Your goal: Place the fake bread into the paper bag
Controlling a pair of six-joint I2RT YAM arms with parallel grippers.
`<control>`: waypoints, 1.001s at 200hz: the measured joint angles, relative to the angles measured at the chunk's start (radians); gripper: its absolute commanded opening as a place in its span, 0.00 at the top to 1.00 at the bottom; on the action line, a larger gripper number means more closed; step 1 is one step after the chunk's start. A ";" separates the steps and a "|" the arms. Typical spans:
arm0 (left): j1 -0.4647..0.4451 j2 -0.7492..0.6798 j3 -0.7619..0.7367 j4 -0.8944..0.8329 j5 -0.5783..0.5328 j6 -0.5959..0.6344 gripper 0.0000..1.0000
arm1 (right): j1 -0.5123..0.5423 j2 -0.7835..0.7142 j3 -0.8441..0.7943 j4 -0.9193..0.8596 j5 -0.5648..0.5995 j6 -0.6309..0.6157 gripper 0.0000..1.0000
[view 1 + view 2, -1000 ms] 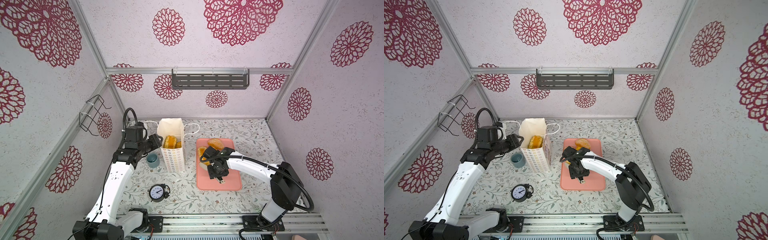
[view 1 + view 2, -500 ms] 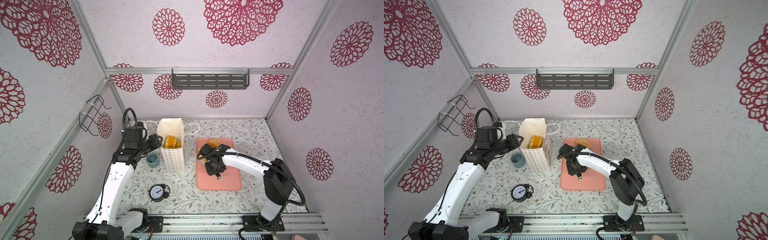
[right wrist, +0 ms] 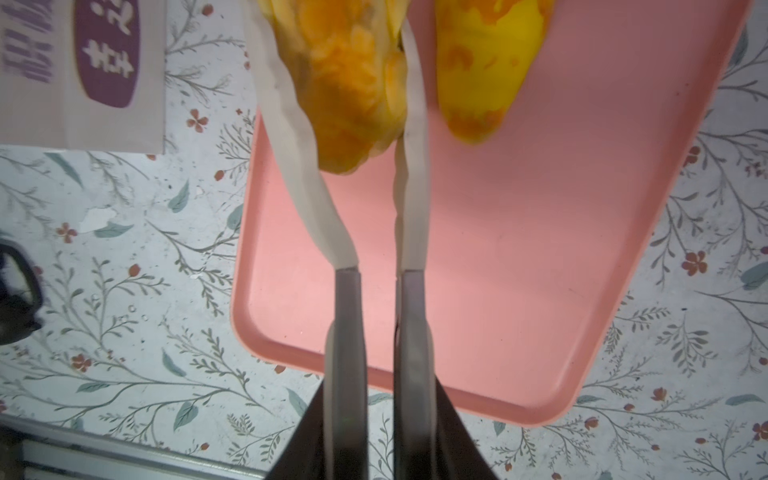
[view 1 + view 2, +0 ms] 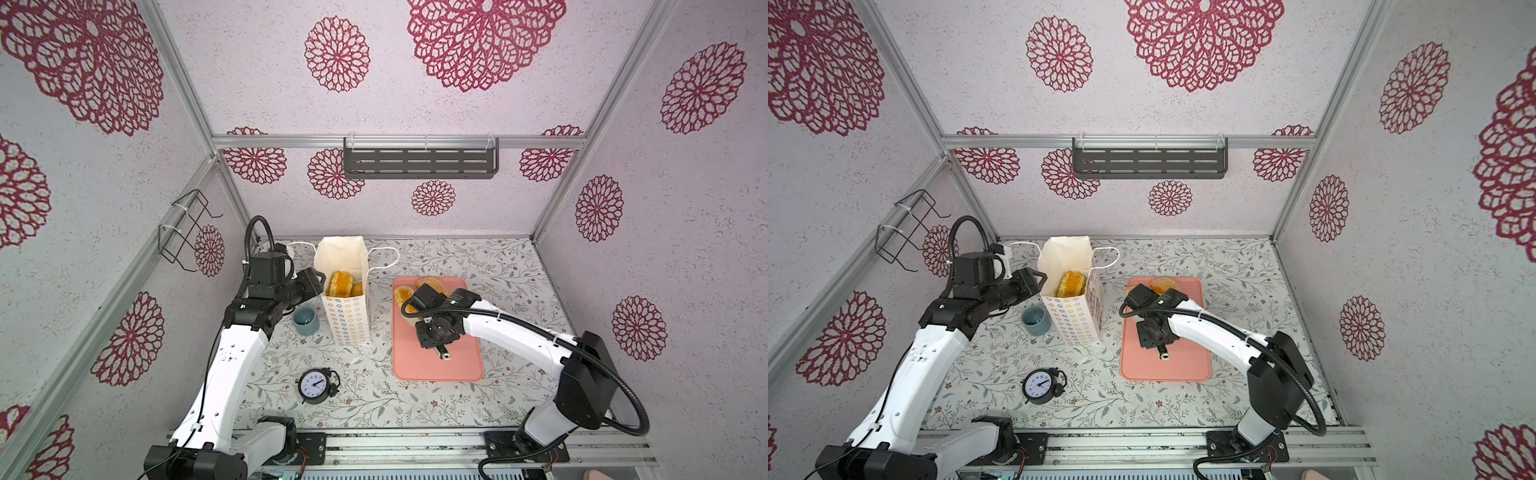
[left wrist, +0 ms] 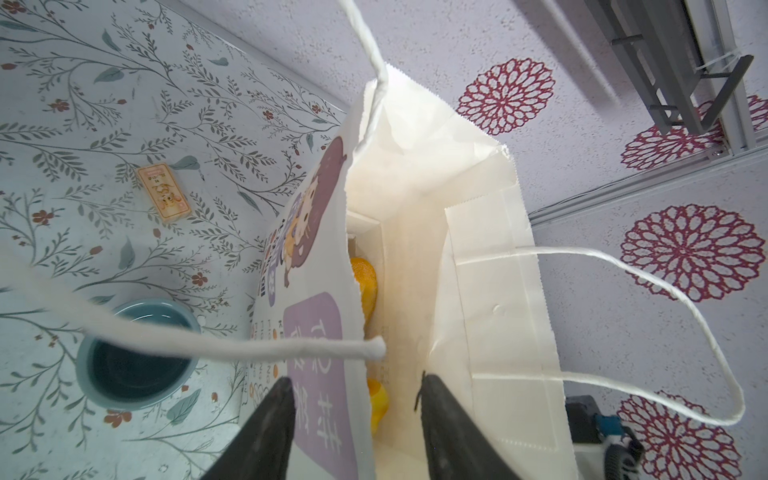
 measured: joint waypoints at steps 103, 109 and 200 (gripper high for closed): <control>0.000 0.000 0.020 -0.005 -0.003 -0.001 0.60 | -0.087 -0.182 0.060 -0.053 -0.055 0.016 0.71; 0.000 0.000 0.021 -0.006 -0.004 -0.001 0.62 | -0.094 -0.187 0.070 -0.056 -0.059 0.016 0.71; 0.000 -0.007 0.026 -0.010 -0.003 -0.008 0.72 | -0.134 -0.210 0.347 -0.090 -0.089 0.005 0.72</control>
